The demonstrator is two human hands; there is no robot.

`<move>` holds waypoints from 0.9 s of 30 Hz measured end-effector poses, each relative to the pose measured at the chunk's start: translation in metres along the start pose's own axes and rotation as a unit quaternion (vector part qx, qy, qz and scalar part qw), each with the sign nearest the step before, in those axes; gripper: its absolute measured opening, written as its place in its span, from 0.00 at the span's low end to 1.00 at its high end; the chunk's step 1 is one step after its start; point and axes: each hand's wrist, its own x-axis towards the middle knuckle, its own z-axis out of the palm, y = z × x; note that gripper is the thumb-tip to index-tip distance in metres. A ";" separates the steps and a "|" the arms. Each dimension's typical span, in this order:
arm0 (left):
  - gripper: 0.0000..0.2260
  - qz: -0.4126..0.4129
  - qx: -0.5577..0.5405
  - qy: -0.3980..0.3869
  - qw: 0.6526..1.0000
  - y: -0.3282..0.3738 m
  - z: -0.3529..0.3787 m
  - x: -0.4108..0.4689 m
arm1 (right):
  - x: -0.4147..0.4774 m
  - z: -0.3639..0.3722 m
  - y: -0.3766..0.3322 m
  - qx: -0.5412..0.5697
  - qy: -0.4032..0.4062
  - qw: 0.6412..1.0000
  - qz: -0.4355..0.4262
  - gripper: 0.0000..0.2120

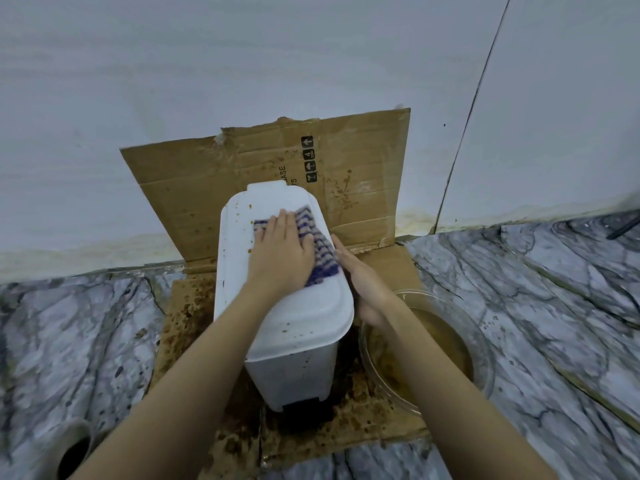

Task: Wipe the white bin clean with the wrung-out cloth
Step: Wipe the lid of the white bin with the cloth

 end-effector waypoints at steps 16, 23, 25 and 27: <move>0.30 0.064 0.008 0.003 0.998 0.000 0.004 -0.070 | -0.001 0.010 0.012 -0.145 0.071 0.983 -0.085 0.20; 0.27 0.018 0.004 -0.011 1.000 -0.042 -0.013 -0.041 | -0.007 0.022 0.000 -0.196 0.064 0.975 -0.087 0.21; 0.27 0.018 -0.008 -0.017 1.000 -0.058 -0.017 -0.025 | -0.008 0.026 -0.004 -0.215 0.052 0.972 -0.082 0.23; 0.26 0.024 -0.035 -0.019 0.999 -0.068 -0.019 -0.008 | -0.008 0.028 -0.007 -0.224 0.048 0.971 -0.073 0.24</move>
